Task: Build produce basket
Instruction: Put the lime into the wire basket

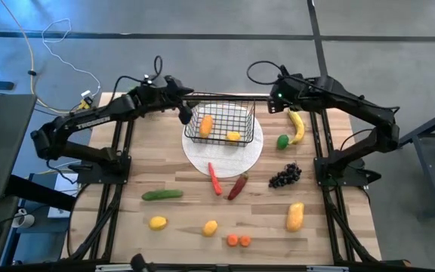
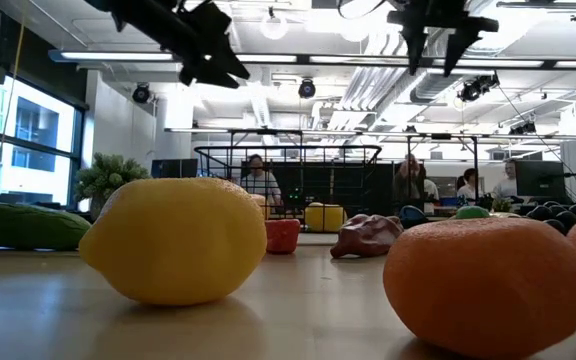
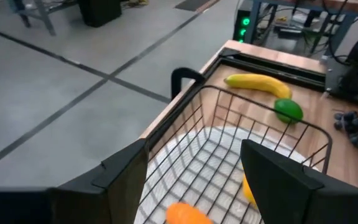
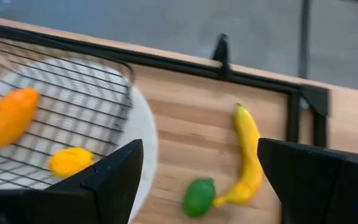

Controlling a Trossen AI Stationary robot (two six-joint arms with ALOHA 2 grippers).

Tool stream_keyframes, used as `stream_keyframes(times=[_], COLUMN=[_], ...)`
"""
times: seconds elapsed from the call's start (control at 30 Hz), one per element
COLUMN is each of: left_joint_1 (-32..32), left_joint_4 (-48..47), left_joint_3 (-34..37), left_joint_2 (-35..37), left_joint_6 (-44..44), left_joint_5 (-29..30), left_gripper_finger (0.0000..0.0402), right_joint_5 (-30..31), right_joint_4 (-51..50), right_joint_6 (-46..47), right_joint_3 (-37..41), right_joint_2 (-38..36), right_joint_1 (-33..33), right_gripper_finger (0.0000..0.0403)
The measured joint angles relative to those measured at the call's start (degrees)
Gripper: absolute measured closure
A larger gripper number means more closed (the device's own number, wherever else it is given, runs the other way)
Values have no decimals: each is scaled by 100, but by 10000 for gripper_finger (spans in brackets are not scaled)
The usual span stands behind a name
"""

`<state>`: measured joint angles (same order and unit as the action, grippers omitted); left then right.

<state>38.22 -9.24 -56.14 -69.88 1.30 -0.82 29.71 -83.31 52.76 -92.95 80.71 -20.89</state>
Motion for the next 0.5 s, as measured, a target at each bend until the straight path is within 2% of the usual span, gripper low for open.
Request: stream_keyframes(times=[0.17,0.37,0.5], left_joint_1=[196,353,385], left_joint_4=[-350,-572,-631], left_joint_3=[0,0,0], left_joint_2=[316,539,577], left_joint_6=[171,344,345], left_joint_5=[1,-2,0], left_gripper_finger=[158,158,158], right_joint_5=[281,376,342], right_joint_4=[-672,-667,-661], right_joint_6=[695,893,1100], right_joint_3=[4,17,479], right_joint_2=[2,26,8], right_joint_1=[237,446,473], right_gripper_finger=[104,104,104])
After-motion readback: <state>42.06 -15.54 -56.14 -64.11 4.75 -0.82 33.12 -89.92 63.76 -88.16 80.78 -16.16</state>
